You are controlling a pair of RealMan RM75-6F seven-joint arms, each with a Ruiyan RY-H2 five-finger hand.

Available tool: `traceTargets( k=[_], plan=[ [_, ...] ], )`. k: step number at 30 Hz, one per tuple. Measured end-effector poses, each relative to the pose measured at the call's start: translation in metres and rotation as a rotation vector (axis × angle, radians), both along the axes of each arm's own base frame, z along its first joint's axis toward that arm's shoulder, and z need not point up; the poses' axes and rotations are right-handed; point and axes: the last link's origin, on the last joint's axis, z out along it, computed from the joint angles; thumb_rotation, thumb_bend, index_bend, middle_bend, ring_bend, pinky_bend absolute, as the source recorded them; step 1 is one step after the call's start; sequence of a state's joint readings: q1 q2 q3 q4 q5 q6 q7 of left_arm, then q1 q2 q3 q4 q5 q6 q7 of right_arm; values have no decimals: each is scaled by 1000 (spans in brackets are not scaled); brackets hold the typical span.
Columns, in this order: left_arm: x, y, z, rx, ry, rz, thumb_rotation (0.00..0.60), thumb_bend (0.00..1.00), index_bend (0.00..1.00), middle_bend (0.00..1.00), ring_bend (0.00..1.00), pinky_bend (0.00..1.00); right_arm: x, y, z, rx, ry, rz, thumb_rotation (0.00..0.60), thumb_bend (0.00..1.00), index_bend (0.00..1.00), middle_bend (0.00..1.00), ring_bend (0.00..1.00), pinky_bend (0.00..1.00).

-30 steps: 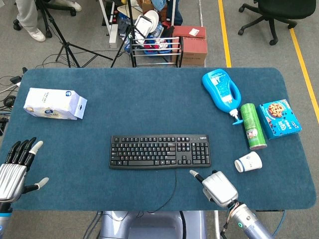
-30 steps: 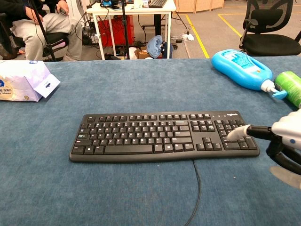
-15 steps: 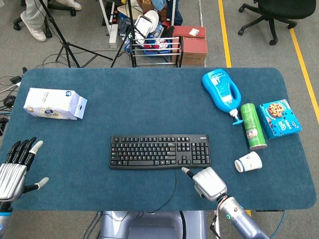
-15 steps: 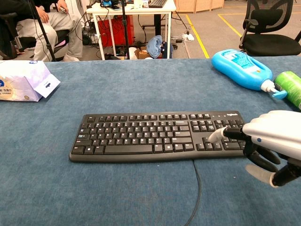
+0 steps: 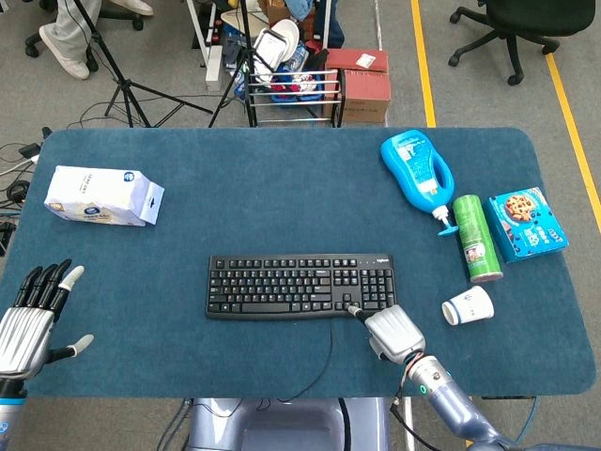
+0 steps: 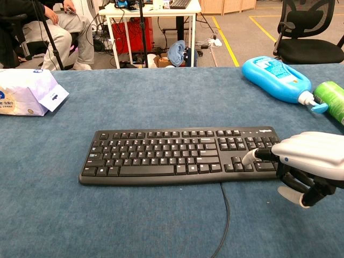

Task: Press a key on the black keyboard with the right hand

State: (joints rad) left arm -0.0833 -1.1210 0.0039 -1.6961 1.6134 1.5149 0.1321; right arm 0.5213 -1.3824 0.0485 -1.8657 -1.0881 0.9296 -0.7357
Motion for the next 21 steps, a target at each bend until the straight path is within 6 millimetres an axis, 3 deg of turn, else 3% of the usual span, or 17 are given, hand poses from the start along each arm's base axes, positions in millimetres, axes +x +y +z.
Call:
traceTargets(
  k=[21],
  plan=[
    [-3, 3, -4, -15, 5, 13, 600, 0, 0, 0, 0, 0, 2, -13, -14, 17, -3, -26, 600, 569, 143, 770, 711, 493]
  ],
)
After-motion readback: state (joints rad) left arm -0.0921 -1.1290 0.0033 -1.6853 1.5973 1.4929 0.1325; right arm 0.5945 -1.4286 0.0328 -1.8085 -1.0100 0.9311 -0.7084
